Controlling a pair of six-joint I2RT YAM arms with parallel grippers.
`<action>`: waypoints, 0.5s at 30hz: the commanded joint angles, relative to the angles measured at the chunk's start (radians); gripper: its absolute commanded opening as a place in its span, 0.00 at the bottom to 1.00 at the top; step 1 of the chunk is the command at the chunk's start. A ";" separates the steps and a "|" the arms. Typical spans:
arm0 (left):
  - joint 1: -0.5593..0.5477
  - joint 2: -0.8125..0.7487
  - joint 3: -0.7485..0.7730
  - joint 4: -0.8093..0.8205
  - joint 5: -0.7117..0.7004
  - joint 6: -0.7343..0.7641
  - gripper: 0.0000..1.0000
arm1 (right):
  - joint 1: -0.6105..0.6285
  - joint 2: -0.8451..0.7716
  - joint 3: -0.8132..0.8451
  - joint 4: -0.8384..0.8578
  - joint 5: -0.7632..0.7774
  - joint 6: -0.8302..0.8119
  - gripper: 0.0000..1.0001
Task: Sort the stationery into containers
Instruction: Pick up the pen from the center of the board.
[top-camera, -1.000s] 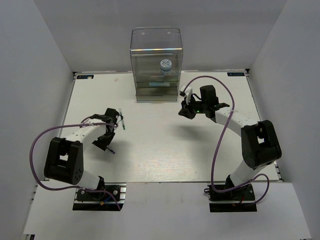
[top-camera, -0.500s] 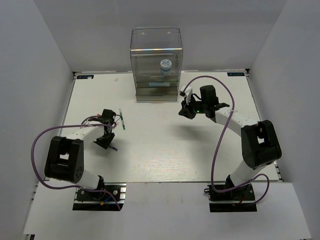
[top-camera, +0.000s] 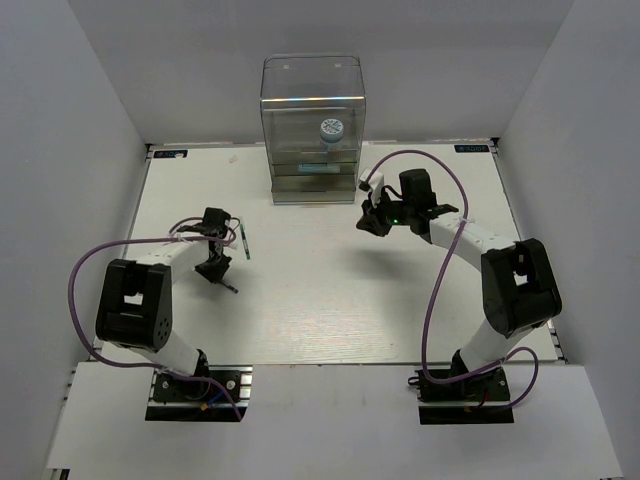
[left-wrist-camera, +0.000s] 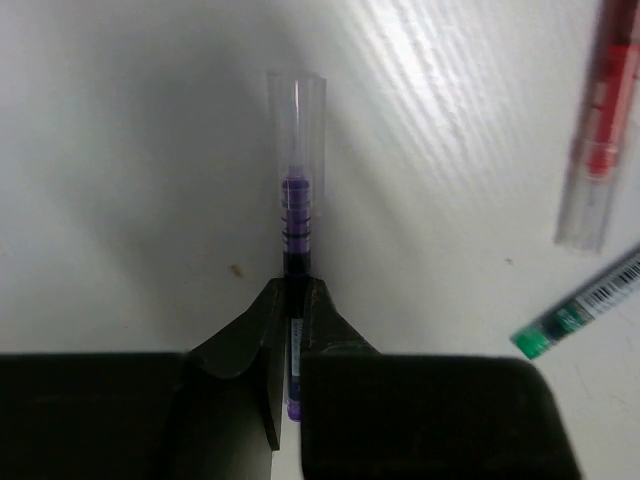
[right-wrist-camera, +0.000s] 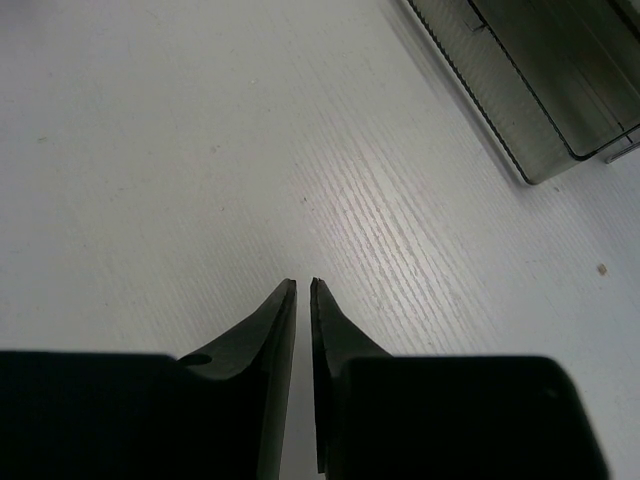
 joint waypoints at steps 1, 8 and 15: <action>-0.025 0.059 -0.032 0.116 0.226 0.072 0.00 | 0.005 0.003 0.024 0.004 -0.017 0.000 0.18; -0.025 -0.150 0.010 0.387 0.431 0.288 0.00 | 0.007 0.004 0.027 -0.025 -0.018 -0.006 0.20; -0.025 -0.204 -0.006 0.781 0.856 0.650 0.00 | 0.007 0.003 0.030 -0.022 -0.024 -0.006 0.21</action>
